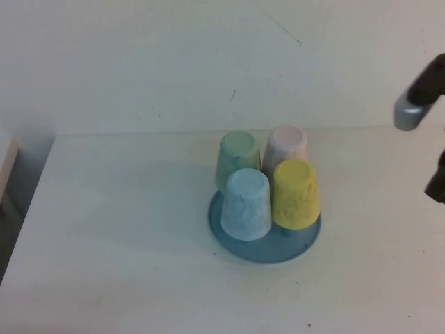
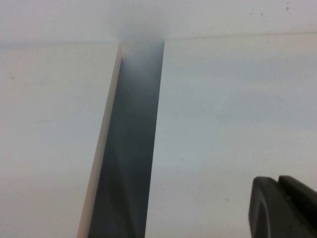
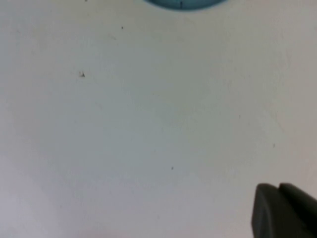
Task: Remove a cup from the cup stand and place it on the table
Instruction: Pick up the cup from the rack
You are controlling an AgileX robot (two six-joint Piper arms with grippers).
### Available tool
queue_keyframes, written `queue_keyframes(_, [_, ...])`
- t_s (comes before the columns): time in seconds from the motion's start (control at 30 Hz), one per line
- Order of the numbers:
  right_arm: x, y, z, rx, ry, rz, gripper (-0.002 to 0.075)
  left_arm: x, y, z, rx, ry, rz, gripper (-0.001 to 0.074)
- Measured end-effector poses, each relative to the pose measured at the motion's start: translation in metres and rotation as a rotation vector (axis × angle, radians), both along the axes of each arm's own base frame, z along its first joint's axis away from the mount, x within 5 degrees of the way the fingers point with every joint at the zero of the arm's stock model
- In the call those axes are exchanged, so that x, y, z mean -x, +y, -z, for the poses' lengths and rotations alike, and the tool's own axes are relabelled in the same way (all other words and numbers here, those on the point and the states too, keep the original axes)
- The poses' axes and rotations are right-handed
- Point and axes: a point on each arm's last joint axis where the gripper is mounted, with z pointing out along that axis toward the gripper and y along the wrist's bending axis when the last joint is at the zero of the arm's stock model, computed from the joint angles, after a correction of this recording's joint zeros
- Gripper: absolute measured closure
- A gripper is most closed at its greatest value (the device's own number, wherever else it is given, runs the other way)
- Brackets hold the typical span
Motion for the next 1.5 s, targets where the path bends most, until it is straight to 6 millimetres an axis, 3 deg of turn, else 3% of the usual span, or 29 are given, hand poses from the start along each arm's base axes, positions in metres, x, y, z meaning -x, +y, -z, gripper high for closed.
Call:
queue_keyframes(0.17, [-0.03,0.03,0.009,0.006,0.017,-0.066,0.0643,0.0,0.0,0.0,0.0,0.0,0.0,0.0738])
queue_keyframes(0.23, [-0.038,0.04,0.01,0.001,0.018,-0.085,0.0534,0.0,0.0,0.0,0.0,0.0,0.0,0.0738])
queue_keyframes(0.37, [-0.05,0.056,0.011,-0.007,0.007,-0.123,0.0242,0.0,0.0,0.0,0.0,0.0,0.0,0.0738])
queue_keyframes(0.5, [-0.062,0.073,0.015,-0.009,0.002,-0.156,0.0097,0.0,0.0,0.0,0.0,0.0,0.0,0.0738])
queue_keyframes(0.83, [-0.088,0.108,0.042,-0.004,0.037,-0.196,0.0064,0.0,0.0,0.0,0.0,0.0,0.0,0.0738])
queue_keyframes(1.5, [-0.112,0.129,0.072,-0.007,0.076,-0.207,0.0063,0.0,0.0,0.0,0.0,0.0,0.0,0.0738])
